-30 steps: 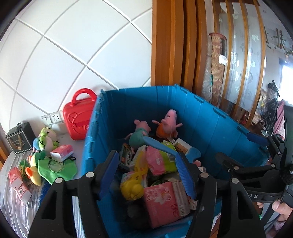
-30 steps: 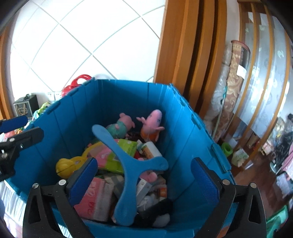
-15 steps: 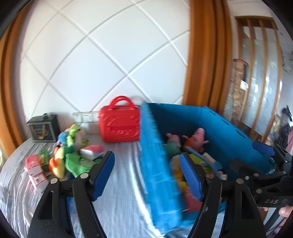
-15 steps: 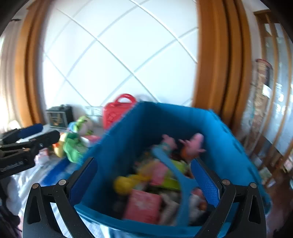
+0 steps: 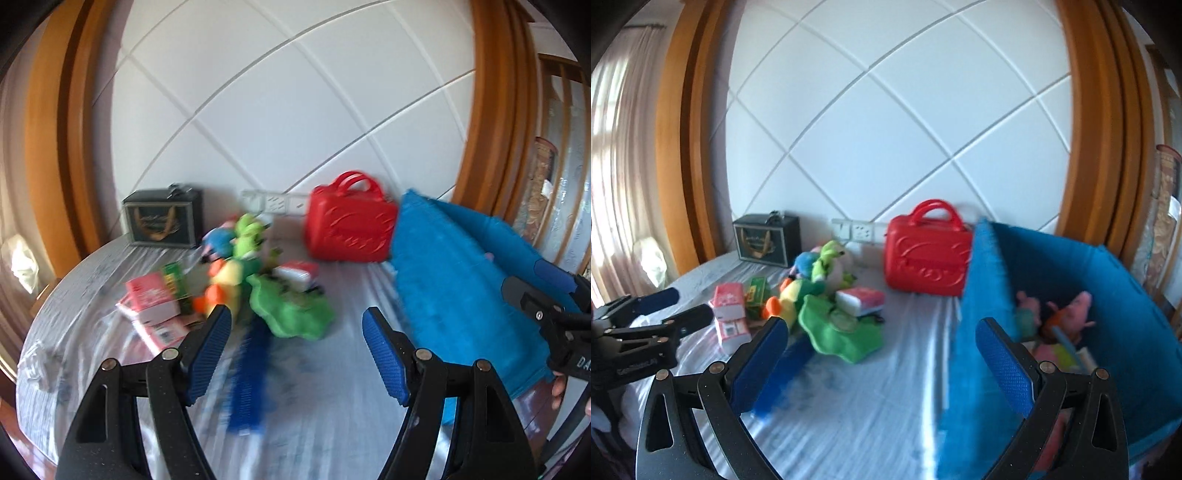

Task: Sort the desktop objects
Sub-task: 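Bring both grippers back from the crate to the table pile, then grasp a pink tissue pack with the left gripper while the right grasps another tissue pack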

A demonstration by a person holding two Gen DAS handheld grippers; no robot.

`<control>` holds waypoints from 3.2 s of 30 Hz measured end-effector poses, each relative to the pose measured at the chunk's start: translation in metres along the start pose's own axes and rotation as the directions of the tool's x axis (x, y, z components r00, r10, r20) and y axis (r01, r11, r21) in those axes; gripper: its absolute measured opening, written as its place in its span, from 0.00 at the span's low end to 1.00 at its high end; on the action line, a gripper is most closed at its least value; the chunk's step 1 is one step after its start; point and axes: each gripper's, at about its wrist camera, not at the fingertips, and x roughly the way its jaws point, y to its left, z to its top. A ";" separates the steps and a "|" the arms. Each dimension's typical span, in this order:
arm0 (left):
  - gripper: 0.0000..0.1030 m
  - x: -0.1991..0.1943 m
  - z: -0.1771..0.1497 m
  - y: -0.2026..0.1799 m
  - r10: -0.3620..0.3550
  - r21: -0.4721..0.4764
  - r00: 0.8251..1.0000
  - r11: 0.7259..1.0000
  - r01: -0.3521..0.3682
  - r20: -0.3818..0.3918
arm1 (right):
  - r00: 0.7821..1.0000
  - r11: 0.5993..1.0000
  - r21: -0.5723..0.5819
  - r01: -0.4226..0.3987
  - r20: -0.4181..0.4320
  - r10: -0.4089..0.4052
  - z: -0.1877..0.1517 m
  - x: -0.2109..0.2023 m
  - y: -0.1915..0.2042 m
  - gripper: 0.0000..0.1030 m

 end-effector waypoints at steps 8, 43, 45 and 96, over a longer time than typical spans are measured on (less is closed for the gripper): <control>0.71 0.041 -0.026 0.124 0.088 -0.035 0.981 0.995 -0.096 -0.174 | 0.989 1.000 0.023 0.008 -0.147 -0.005 -0.017 0.052 0.080 1.00; 0.71 0.147 -0.029 0.277 0.216 -0.188 0.904 0.935 -0.300 -0.370 | 0.895 0.989 0.046 -0.142 -0.421 0.148 -0.043 0.246 0.158 1.00; 0.71 0.169 -0.020 0.280 0.197 -0.192 0.903 0.939 -0.286 -0.383 | 0.890 0.991 0.045 -0.129 -0.435 0.136 -0.044 0.253 0.162 1.00; 0.91 0.237 -0.122 0.366 0.256 -0.157 0.783 0.899 -0.408 -0.567 | 0.693 0.883 -0.127 -0.453 -0.673 0.259 -0.096 0.406 0.355 1.00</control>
